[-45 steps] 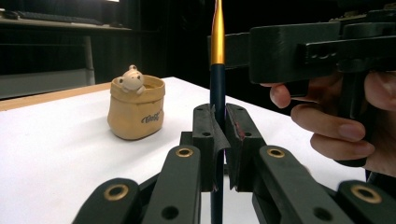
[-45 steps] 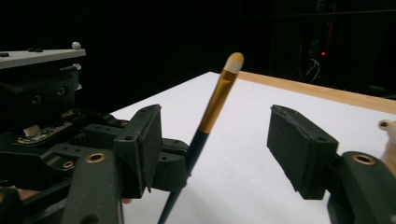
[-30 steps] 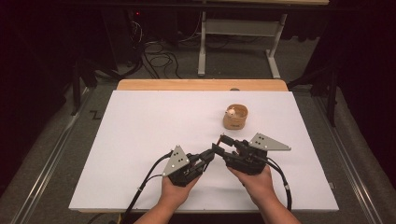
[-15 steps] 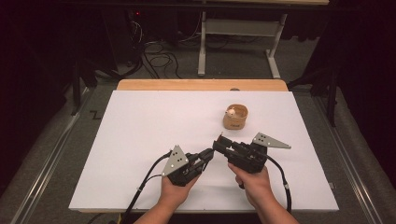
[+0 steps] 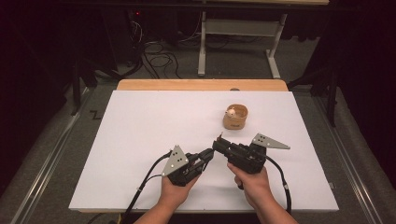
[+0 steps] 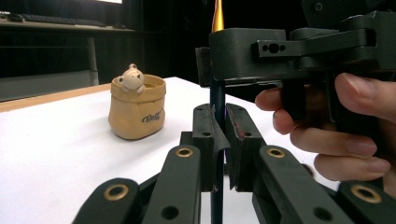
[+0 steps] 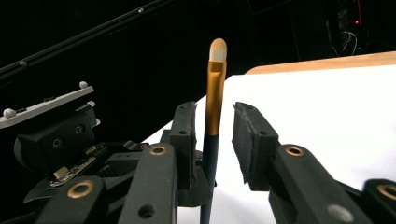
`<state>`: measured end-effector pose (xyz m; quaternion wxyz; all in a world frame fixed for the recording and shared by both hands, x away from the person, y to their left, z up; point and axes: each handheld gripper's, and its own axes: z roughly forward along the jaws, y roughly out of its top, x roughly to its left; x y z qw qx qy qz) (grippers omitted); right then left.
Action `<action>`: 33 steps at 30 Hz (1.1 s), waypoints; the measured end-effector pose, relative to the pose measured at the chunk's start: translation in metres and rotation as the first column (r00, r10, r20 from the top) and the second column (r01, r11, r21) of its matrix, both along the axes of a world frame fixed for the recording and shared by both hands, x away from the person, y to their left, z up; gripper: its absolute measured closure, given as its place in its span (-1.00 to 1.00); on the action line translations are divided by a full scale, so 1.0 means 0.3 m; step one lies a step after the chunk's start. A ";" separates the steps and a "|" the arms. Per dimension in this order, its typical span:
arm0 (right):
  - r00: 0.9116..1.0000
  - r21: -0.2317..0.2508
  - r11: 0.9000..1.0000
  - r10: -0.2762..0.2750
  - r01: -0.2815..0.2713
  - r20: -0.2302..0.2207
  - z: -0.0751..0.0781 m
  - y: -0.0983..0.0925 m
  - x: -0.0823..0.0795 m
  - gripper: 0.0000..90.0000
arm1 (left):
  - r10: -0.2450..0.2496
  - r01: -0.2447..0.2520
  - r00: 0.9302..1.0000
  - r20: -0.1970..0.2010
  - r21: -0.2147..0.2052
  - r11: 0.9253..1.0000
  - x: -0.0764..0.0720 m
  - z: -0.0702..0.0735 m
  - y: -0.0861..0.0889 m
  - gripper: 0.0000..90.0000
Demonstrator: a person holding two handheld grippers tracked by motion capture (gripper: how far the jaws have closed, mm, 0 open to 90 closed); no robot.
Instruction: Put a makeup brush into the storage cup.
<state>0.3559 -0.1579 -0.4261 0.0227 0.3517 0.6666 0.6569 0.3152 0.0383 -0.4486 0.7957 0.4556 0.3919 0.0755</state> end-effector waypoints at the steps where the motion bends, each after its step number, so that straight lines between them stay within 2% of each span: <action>1: 1.000 0.001 1.000 0.000 0.000 -0.002 -0.001 0.000 0.000 0.61 | -0.001 0.001 1.000 -0.001 -0.001 1.000 0.000 0.000 0.000 0.86; 13: 1.000 0.014 1.000 0.002 -0.002 -0.010 -0.005 0.000 0.000 0.77 | -0.001 0.001 1.000 -0.001 -0.003 1.000 0.001 0.002 0.003 0.86; 18: 1.000 0.009 1.000 0.004 -0.004 0.003 -0.005 0.003 -0.003 0.87 | -0.005 0.005 1.000 -0.006 -0.003 1.000 0.002 0.000 0.002 0.86; 28: 1.000 -0.017 1.000 0.004 -0.003 0.031 -0.005 0.004 -0.008 0.89 | -0.028 0.027 0.999 -0.031 -0.011 1.000 0.008 0.000 0.006 0.85; 31: 0.999 -0.020 1.000 0.001 -0.001 0.034 -0.005 0.004 -0.008 0.89 | -0.037 0.037 0.999 -0.037 -0.006 0.999 0.010 -0.003 0.006 0.82; 33: 0.999 -0.017 1.000 0.001 0.000 0.037 -0.004 0.002 -0.008 0.89 | -0.041 0.041 0.998 -0.038 0.006 0.999 0.009 -0.007 0.006 0.69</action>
